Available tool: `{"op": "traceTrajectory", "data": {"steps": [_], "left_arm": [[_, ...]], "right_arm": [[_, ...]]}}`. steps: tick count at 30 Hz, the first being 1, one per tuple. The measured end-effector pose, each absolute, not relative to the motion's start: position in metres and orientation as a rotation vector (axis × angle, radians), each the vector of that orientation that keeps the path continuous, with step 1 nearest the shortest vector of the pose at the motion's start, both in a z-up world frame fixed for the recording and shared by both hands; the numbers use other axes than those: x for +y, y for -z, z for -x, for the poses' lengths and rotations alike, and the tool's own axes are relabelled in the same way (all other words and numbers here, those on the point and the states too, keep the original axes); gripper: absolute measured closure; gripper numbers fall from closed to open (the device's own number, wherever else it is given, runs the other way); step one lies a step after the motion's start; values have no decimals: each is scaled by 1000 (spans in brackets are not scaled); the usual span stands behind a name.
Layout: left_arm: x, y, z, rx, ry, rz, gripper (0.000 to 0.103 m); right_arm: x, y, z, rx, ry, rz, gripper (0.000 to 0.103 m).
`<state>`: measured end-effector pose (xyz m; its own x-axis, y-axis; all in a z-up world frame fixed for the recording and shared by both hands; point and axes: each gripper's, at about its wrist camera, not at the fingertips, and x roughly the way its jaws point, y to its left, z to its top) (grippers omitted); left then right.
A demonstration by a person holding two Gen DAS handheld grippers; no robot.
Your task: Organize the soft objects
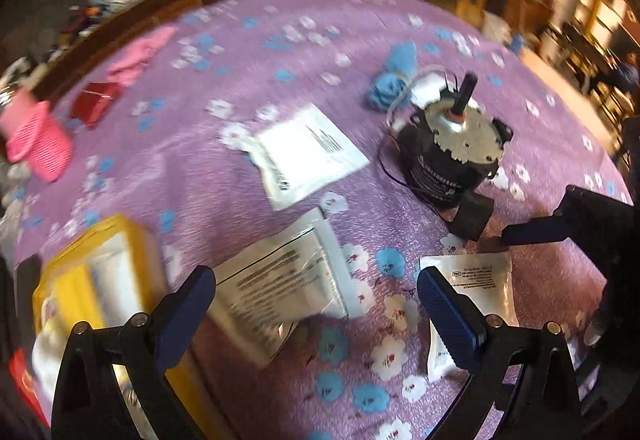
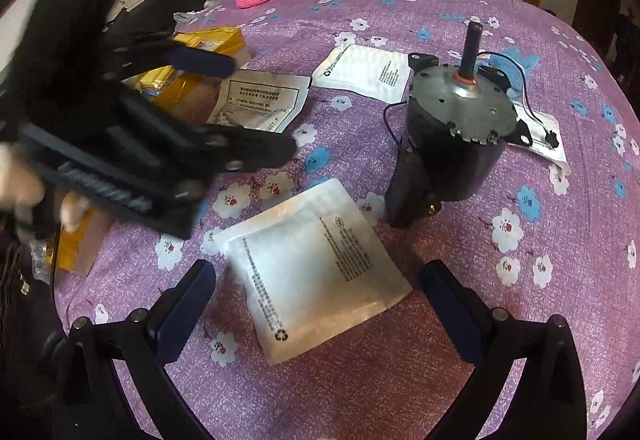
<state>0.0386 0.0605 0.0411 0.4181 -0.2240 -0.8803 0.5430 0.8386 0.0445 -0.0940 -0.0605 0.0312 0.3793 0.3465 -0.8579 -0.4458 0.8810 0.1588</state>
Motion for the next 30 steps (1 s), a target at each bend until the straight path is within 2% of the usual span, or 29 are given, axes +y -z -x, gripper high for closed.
{"op": "traceTrajectory", "data": {"steps": [4,5,6,7,10,12,20,21,22,24,26,29,30], "left_arm": [[48,-29,-51,1098,491,-448,2],[47,-23,-52,1122,468,-478,6],[48,-18,-51,1150,456,-499,20],[48,-18,-48,1150,463,-486,27],[52,-23,-36,1170,523,-416,67],[52,-25,-22,1162,537,-417,74],[52,-44,32,1130,635,-315,73],[53,-48,33,1115,629,-300,62],[55,-53,33,1098,612,-272,41],[57,-60,29,1044,536,-266,20],[53,-55,24,998,454,-301,20],[42,-34,13,1020,416,-360,21],[38,-27,12,1023,409,-375,26]], "right_arm": [[-61,-31,97,1064,-516,106,0],[-61,-31,98,1063,-517,103,0],[-62,-32,98,1062,-519,97,0],[-63,-32,98,1062,-522,88,0],[-65,-32,99,1059,-522,68,0],[-67,-32,100,1058,-520,61,0],[-75,-36,112,1062,-514,19,0],[-78,-38,113,1058,-507,12,0],[-79,-39,114,1056,-503,7,0],[-81,-39,116,1052,-496,-2,0],[-80,-40,117,1052,-489,2,0],[-77,-40,123,1056,-494,25,0],[-75,-39,126,1057,-495,44,0]]}}
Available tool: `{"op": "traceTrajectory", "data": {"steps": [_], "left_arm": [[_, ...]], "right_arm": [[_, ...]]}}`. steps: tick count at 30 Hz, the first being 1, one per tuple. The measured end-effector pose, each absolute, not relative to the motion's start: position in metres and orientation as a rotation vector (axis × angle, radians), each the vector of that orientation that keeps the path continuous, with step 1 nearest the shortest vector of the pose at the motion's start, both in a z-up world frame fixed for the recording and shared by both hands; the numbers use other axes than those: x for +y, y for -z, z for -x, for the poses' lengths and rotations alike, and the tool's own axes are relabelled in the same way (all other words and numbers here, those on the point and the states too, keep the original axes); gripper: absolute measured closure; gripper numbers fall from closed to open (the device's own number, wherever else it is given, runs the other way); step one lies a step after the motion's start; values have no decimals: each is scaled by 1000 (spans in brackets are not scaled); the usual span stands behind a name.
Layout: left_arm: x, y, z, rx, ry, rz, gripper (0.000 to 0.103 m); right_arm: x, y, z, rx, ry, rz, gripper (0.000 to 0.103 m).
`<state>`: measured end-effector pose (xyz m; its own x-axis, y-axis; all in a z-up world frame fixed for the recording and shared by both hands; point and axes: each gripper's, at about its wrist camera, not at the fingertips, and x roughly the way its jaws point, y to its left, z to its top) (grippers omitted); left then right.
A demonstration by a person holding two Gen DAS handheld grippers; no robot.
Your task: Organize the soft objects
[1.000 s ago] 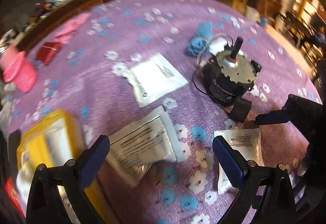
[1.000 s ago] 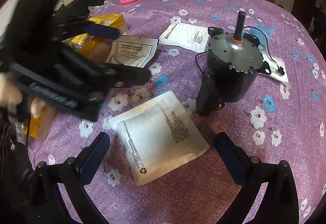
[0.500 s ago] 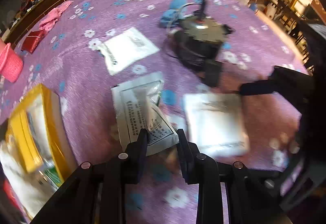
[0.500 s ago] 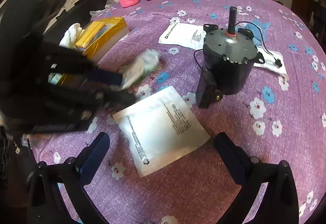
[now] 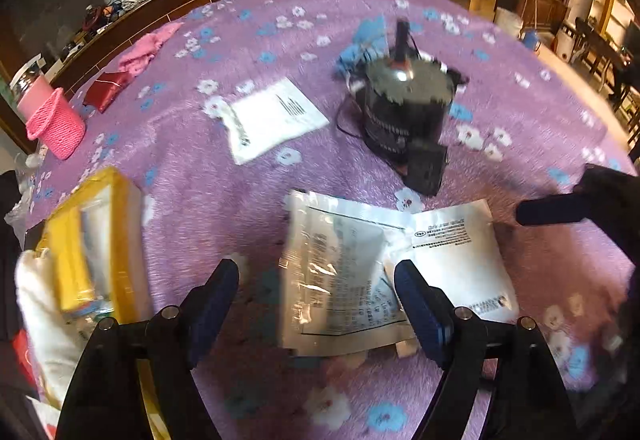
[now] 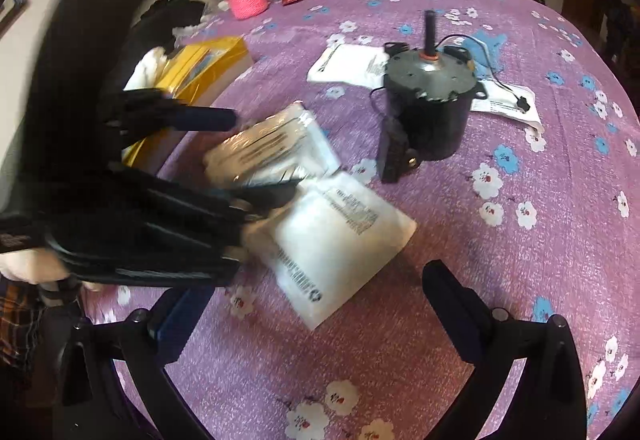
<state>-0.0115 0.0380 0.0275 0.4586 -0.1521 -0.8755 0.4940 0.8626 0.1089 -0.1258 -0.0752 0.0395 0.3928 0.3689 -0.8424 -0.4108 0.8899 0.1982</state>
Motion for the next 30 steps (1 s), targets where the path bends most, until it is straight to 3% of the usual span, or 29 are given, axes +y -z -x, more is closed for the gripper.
{"op": "traceTrajectory", "data": {"steps": [1,4,22,24,28,29,30], "left_arm": [[34,-21,11,1032,412,-385,47],[32,-24,17,1044,483,-326,68],[81,-64,53,941,494,-41,71],[85,-66,57,931,499,-21,71],[94,-72,65,914,496,12,71],[98,-75,70,906,491,25,71],[101,-76,72,901,490,32,71]], "right_arm": [[-73,-40,129,1049,-492,63,0],[-73,-45,136,1025,-493,88,0],[-42,-26,106,1054,-439,163,1],[-37,-26,108,1025,-425,196,18],[-44,-31,108,1019,-425,161,33],[-47,-33,107,1013,-422,145,55],[-55,-38,106,1006,-416,106,63]]}}
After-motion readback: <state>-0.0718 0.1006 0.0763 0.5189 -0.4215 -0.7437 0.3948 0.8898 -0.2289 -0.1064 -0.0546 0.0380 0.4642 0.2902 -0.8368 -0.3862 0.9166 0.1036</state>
